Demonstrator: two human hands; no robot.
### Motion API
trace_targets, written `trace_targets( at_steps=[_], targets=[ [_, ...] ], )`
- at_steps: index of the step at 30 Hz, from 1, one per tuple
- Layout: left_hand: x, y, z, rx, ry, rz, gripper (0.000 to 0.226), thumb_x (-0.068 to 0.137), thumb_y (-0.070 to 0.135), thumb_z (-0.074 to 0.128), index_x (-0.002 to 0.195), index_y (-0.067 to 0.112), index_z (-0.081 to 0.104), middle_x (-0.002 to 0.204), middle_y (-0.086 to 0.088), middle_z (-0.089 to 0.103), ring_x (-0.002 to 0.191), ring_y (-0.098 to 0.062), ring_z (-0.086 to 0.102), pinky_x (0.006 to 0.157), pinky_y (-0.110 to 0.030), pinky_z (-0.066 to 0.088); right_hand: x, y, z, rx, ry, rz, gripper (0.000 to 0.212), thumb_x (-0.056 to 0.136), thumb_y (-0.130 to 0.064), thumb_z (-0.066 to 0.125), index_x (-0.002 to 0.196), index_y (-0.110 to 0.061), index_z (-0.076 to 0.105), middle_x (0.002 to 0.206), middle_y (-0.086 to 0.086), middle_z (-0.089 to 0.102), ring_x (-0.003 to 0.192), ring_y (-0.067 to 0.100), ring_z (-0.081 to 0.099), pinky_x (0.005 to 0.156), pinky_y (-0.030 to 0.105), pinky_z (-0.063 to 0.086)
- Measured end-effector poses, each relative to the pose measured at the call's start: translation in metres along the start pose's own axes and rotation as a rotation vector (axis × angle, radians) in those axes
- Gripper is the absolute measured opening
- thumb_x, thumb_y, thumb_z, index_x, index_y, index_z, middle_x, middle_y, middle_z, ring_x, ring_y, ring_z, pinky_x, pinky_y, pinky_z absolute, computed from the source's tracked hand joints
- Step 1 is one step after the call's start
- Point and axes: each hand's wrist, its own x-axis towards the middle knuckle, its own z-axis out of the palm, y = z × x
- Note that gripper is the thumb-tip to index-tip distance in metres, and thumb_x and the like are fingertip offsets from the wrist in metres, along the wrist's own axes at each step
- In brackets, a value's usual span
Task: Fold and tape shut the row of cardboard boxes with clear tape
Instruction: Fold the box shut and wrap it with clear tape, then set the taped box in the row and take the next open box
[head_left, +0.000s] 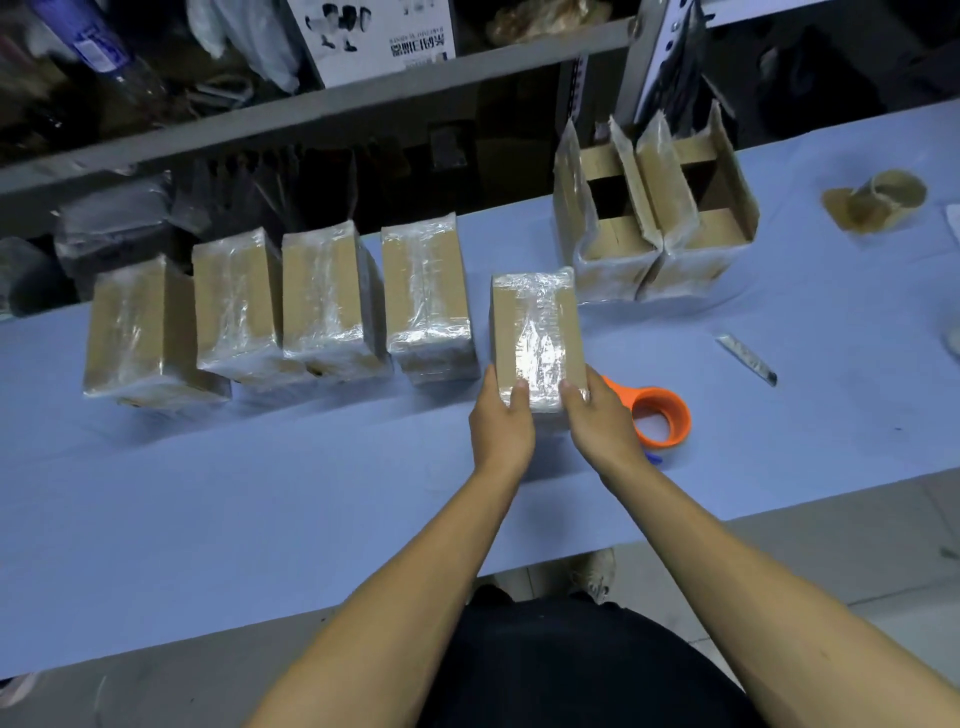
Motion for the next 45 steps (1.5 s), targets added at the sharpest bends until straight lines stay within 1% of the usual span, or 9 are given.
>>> trace_targets(
  at_steps=[5,11,18,22,28,33,36,40,45],
  targets=[
    [0.039,0.024,0.018,0.036,0.033,-0.052,0.039,0.107,0.025,0.043,0.145,0.018,0.046,0.136,-0.001,0.061,0.123,-0.025,0.057,0.103,-0.034,0.045,0.05,-0.018,-0.002,-0.122,0.003,0.022,0.038,0.104,-0.032,0.038,0.14,-0.022,0.046,0.13,0.007,0.061,0.117,0.033,0.053,0.079,0.028,0.032],
    [0.086,0.045,0.025,0.072,0.114,-0.08,0.046,0.108,0.023,0.041,0.152,0.011,0.039,0.149,-0.01,0.051,0.136,-0.03,0.048,0.113,-0.039,0.038,0.092,-0.035,0.006,-0.093,0.004,0.021,0.041,0.104,-0.036,0.039,0.143,-0.022,0.045,0.135,0.005,0.059,0.122,0.031,0.052,0.085,0.026,0.034],
    [0.107,0.056,0.012,0.201,0.092,-0.081,0.048,0.109,0.025,0.039,0.154,0.008,0.035,0.15,-0.013,0.05,0.137,-0.032,0.046,0.113,-0.038,0.037,0.109,-0.052,0.009,-0.193,-0.085,0.026,0.054,0.104,-0.044,0.034,0.151,-0.018,0.033,0.145,0.006,0.052,0.131,0.03,0.047,0.101,0.034,0.038],
    [0.104,0.064,-0.002,0.285,0.071,-0.021,0.049,0.106,0.018,0.045,0.153,0.008,0.034,0.15,-0.016,0.049,0.136,-0.035,0.048,0.109,-0.038,0.04,0.094,-0.059,0.0,-0.316,-0.041,-0.023,0.059,0.104,-0.043,0.036,0.153,-0.011,0.029,0.152,0.012,0.042,0.14,0.031,0.038,0.109,0.036,0.032],
    [0.107,0.091,-0.016,0.452,0.002,0.228,0.052,0.101,0.01,0.046,0.152,0.01,0.038,0.155,-0.009,0.043,0.138,-0.031,0.046,0.108,-0.04,0.041,0.072,-0.063,-0.046,-0.606,0.095,-0.147,0.051,0.099,-0.026,0.051,0.146,-0.009,0.039,0.144,0.016,0.046,0.131,0.034,0.043,0.101,0.041,0.04],
    [0.114,0.121,0.001,0.754,-0.114,0.548,0.054,0.1,0.023,0.054,0.15,0.006,0.042,0.157,-0.012,0.042,0.147,-0.028,0.034,0.119,-0.038,0.027,0.081,-0.077,-0.088,-0.743,0.227,-0.186,0.048,0.094,-0.015,0.052,0.141,-0.004,0.044,0.138,0.017,0.047,0.123,0.037,0.046,0.093,0.042,0.044],
    [0.121,0.132,0.025,0.832,-0.168,0.61,0.061,0.1,0.036,0.057,0.15,0.006,0.04,0.158,-0.016,0.039,0.148,-0.031,0.031,0.121,-0.042,0.028,0.1,-0.082,-0.103,-0.778,0.236,-0.251,0.047,0.095,-0.015,0.052,0.14,-0.004,0.044,0.138,0.016,0.047,0.123,0.037,0.046,0.092,0.044,0.047],
    [0.129,0.137,0.064,0.852,-0.191,0.617,0.056,0.095,0.034,0.063,0.141,0.006,0.047,0.144,-0.017,0.049,0.138,-0.034,0.041,0.11,-0.04,0.036,0.132,-0.079,-0.112,-0.826,0.166,-0.332,0.045,0.095,-0.017,0.054,0.137,-0.004,0.044,0.136,0.014,0.047,0.123,0.033,0.044,0.096,0.04,0.043],
    [0.139,0.143,0.099,0.782,-0.126,0.549,0.039,0.095,0.013,0.057,0.132,0.001,0.049,0.127,-0.018,0.055,0.116,-0.035,0.054,0.087,-0.038,0.042,0.169,-0.062,-0.117,-0.823,0.082,-0.42,0.051,0.093,-0.005,0.048,0.143,-0.003,0.037,0.138,0.013,0.046,0.126,0.029,0.044,0.102,0.035,0.039]
  ],
)
